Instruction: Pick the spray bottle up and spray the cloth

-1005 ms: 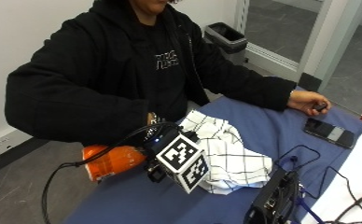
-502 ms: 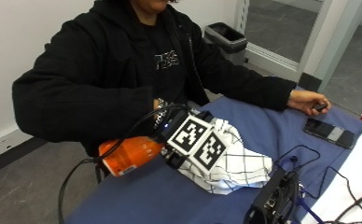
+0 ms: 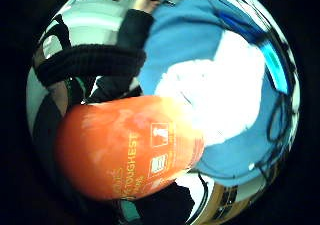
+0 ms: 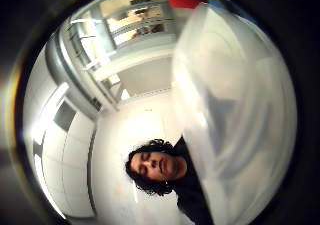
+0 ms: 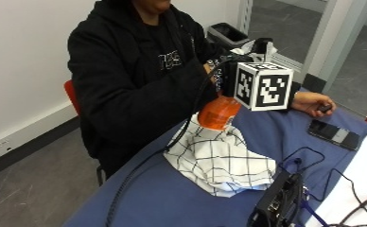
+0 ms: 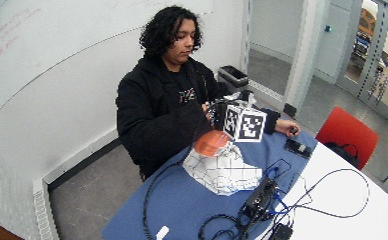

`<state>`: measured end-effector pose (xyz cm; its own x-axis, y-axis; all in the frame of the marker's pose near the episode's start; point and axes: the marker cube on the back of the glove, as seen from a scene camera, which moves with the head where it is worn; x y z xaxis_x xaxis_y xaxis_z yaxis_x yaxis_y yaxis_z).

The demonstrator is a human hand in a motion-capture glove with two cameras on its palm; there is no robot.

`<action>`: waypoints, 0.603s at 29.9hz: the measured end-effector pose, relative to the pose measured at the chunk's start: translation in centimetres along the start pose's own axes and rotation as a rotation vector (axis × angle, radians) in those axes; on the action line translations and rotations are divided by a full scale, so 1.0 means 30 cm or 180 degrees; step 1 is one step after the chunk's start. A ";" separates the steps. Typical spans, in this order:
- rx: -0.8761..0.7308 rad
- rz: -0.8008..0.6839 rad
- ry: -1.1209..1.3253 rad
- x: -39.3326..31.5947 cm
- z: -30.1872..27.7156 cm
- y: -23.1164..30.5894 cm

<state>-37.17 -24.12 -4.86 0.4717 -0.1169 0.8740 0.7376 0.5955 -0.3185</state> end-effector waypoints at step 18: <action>0.1313 -0.1236 -0.0290 0.102 0.209 -0.487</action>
<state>-49.53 -28.18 4.78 0.1470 -0.3309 0.9321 0.5902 0.7856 0.1858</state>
